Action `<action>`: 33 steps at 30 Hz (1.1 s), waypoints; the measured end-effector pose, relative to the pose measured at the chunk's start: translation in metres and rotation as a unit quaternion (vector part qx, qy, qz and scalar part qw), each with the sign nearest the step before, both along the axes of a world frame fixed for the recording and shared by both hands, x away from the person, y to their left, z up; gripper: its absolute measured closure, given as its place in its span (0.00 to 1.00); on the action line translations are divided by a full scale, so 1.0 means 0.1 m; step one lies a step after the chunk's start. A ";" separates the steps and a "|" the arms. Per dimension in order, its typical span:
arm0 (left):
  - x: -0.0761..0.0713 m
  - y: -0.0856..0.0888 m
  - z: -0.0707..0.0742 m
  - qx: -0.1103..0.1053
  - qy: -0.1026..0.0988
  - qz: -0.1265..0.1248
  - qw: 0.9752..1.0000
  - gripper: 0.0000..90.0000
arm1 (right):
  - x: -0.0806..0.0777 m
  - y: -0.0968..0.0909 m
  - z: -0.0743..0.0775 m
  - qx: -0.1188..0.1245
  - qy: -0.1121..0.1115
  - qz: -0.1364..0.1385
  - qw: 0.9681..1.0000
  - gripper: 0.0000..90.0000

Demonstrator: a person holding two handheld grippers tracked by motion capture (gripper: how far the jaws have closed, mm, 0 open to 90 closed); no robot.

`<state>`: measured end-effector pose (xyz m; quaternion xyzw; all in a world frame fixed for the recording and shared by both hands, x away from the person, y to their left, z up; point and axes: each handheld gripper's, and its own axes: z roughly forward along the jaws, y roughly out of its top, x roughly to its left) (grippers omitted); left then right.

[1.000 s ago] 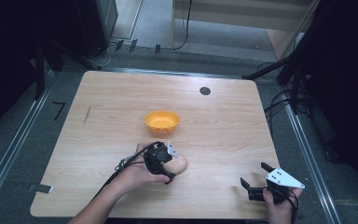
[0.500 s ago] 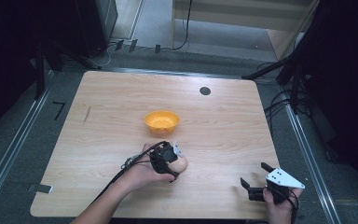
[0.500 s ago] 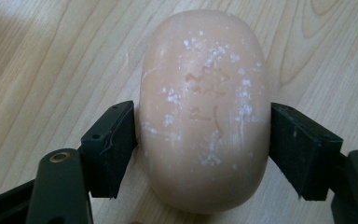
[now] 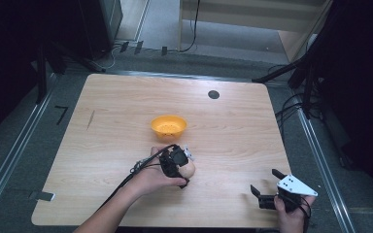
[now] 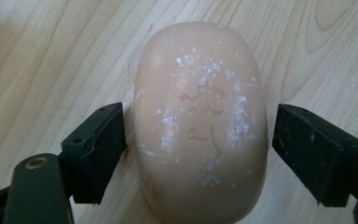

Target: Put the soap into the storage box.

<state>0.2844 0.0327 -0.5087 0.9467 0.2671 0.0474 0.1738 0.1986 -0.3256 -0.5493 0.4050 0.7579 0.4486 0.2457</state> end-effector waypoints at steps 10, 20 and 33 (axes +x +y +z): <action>-0.01 -0.03 0.04 0.015 -0.007 -0.008 1.000 0.36 | 0.00 0.00 0.00 0.000 -0.001 0.000 1.000 0.00; 0.01 0.02 0.05 0.024 -0.017 -0.023 0.999 0.37 | 0.00 0.00 0.00 0.001 -0.001 0.000 1.000 0.00; 0.12 0.25 0.20 0.018 -0.040 -0.032 0.999 0.37 | 0.00 0.00 0.00 0.000 -0.001 0.000 1.000 0.00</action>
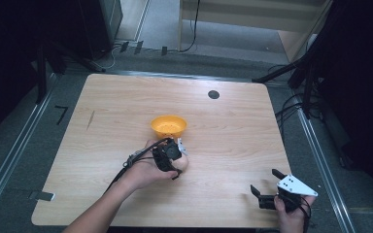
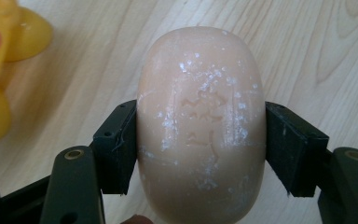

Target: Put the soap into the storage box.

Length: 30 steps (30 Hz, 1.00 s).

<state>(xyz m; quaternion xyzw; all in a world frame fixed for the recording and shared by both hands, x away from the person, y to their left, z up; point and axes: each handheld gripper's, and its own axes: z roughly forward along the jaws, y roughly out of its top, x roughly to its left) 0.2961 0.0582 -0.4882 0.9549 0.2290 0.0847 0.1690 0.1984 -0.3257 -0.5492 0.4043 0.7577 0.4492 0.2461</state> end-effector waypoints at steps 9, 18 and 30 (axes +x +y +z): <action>0.09 0.23 0.11 0.012 -0.008 -0.018 1.000 0.37 | 0.00 0.01 0.00 -0.001 0.002 -0.001 1.000 0.00; 0.18 0.37 0.21 0.027 -0.019 -0.051 0.998 0.37 | 0.00 0.01 0.00 -0.004 0.002 -0.002 1.000 0.00; 0.39 0.46 0.41 0.014 -0.026 -0.089 0.996 0.37 | 0.00 0.01 0.00 -0.005 0.003 -0.002 1.000 0.00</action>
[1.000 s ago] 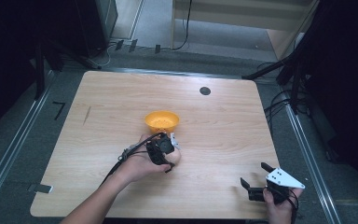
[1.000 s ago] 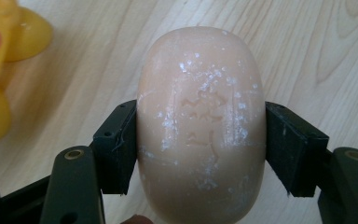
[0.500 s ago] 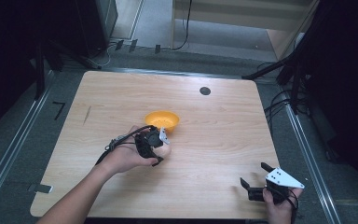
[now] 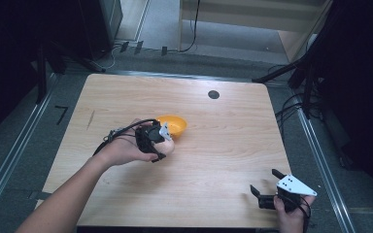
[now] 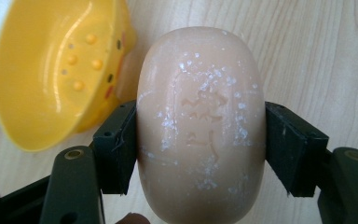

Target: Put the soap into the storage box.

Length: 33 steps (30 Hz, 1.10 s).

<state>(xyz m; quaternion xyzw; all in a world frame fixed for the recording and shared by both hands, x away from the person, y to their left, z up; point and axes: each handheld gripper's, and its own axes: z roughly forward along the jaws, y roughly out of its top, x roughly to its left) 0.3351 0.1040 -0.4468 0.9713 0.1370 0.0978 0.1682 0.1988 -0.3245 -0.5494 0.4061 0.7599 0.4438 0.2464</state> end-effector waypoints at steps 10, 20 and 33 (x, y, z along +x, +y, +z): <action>0.11 0.01 0.07 0.000 -0.006 -0.022 1.000 0.37 | 0.00 0.00 0.00 0.002 -0.001 -0.001 1.000 0.00; 0.21 0.01 0.15 0.001 0.000 -0.038 0.999 0.37 | 0.00 0.00 0.00 0.001 0.001 -0.001 1.000 0.00; 0.46 -0.04 0.29 -0.012 0.000 -0.047 0.999 0.37 | 0.00 0.00 0.00 0.001 0.000 0.000 1.000 0.00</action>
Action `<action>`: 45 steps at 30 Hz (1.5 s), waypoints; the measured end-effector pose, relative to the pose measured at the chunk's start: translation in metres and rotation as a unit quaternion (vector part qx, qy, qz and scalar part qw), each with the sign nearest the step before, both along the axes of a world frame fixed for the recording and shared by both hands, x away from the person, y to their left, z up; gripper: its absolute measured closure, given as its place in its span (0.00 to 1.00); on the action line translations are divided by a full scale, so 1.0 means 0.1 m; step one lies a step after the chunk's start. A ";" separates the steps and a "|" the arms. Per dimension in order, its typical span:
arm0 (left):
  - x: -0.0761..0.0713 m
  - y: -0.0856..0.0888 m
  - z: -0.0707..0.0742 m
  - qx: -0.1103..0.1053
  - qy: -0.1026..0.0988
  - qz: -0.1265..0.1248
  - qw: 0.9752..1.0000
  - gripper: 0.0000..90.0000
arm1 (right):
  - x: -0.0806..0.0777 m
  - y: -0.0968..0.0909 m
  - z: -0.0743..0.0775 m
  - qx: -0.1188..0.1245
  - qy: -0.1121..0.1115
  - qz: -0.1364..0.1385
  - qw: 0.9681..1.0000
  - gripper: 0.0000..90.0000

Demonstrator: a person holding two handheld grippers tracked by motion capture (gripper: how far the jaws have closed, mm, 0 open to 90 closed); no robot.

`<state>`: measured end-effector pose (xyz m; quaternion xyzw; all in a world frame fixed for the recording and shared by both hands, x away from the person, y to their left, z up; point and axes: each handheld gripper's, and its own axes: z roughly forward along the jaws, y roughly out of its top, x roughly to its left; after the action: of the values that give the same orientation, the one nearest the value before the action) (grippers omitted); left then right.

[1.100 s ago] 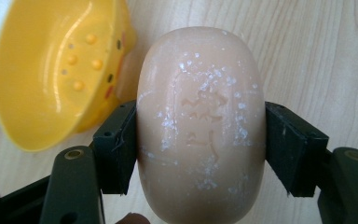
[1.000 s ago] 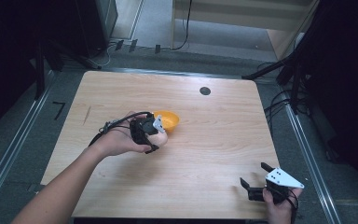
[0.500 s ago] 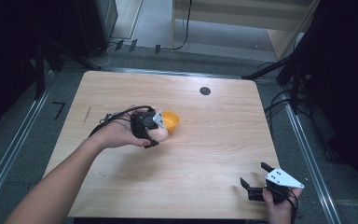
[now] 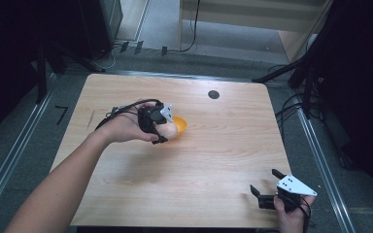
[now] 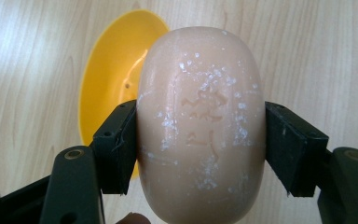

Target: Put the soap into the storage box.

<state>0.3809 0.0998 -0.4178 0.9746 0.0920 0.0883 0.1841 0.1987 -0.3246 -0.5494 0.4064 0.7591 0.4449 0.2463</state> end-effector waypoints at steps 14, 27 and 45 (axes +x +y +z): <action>0.27 -0.11 -0.06 0.005 0.004 -0.017 1.000 0.37 | 0.00 -0.01 0.00 0.004 -0.002 0.002 1.000 0.00; 0.41 -0.10 -0.20 0.004 0.006 -0.025 1.000 0.37 | 0.00 0.00 0.00 0.001 -0.002 0.002 1.000 0.00; 0.50 -0.13 -0.32 0.000 0.030 -0.009 0.999 0.37 | 0.00 -0.01 0.00 0.003 -0.002 0.004 1.000 0.00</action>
<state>0.4313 0.0866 -0.4496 0.9776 0.0889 0.0570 0.1822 0.1985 -0.3253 -0.5493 0.4034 0.7587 0.4491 0.2448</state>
